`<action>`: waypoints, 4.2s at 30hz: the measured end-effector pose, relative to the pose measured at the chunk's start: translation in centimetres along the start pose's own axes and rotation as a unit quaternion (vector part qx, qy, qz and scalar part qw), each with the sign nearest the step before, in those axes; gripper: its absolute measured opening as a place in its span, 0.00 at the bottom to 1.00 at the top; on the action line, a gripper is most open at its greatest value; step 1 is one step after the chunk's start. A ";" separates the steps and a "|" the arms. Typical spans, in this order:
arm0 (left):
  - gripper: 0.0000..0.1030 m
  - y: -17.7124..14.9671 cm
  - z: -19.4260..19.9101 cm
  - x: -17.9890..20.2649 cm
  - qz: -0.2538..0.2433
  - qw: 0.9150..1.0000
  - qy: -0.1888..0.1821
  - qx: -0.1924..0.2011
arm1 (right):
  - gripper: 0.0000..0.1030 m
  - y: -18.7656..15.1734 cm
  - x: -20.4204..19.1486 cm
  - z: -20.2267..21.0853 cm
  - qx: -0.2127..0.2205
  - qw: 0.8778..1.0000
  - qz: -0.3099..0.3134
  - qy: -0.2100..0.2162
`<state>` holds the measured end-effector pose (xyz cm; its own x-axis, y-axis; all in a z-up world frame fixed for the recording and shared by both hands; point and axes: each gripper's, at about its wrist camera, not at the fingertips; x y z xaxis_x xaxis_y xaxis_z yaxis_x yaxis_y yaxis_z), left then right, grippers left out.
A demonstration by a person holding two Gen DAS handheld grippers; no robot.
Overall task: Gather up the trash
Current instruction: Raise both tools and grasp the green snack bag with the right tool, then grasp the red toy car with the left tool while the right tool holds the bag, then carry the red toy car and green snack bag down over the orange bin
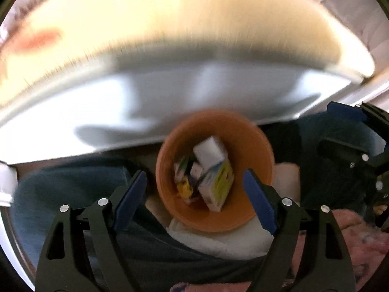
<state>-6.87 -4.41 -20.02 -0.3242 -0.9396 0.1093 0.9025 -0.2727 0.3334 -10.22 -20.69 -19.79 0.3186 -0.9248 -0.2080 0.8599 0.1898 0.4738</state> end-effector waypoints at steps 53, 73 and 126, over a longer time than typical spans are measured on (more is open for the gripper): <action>0.89 34.7 2.1 -8.3 -0.003 0.980 0.021 0.197 | 0.33 35.2 17.2 -1.9 0.164 0.974 -0.139 -0.076; 0.88 48.1 -9.8 -5.0 -0.090 0.985 0.017 0.148 | 0.35 27.6 18.2 6.2 0.212 0.967 -0.139 -0.034; 0.36 3.2 7.8 1.9 -0.042 0.990 -0.028 0.129 | 0.35 3.5 -0.8 8.9 0.113 0.993 -0.008 0.024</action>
<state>-6.81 -5.49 -11.39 -0.4164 -0.9012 0.1206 0.7715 -0.2800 0.5714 -11.00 -22.24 -10.37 0.3291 -0.9091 -0.2555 0.7549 0.0908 0.6495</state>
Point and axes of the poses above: each gripper's, at about its wrist camera, not at the fingertips, and z roughly against the way its jaws point, x to its right, y to its top, and after that the axes turned 2 degrees about -z, right-handed
